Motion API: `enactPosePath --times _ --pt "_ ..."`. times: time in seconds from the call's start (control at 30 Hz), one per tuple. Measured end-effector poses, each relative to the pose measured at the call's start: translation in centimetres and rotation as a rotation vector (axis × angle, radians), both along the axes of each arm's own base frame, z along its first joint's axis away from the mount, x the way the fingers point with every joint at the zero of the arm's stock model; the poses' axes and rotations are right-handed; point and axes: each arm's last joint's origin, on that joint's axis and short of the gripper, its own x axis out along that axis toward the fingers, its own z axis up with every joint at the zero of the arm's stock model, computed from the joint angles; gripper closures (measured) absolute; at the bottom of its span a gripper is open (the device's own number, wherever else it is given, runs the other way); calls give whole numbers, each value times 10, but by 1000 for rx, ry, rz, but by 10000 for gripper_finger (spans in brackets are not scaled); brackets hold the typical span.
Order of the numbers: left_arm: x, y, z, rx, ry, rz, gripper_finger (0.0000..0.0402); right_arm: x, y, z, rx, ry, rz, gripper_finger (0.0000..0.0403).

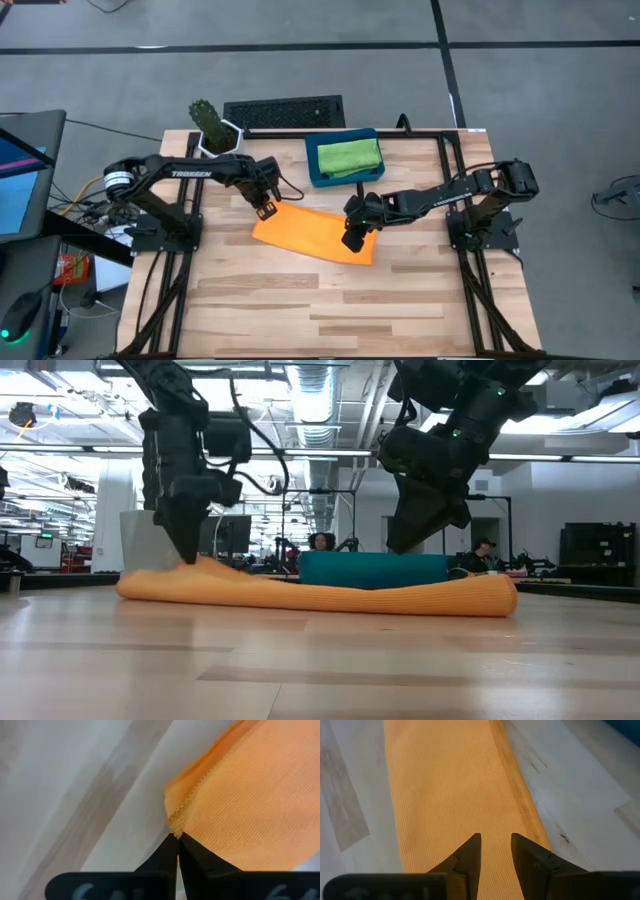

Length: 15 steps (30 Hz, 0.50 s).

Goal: Fold microfiber towels
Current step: Fold the orange microfiber cloth

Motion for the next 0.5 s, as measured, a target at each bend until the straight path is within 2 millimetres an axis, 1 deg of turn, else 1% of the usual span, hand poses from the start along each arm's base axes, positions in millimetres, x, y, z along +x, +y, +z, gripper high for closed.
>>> enactPosePath --times 0.23,0.4,0.5 --pt "14 0 -17 -21 -15 -8 401 0 0 0 0 2 0 272" --pt "19 -1 -15 -13 -63 -13 396 -2 0 -1 3 22 -7 272" --pt "19 -1 -11 -6 -84 -10 386 -8 -1 -4 -6 92 -9 272"
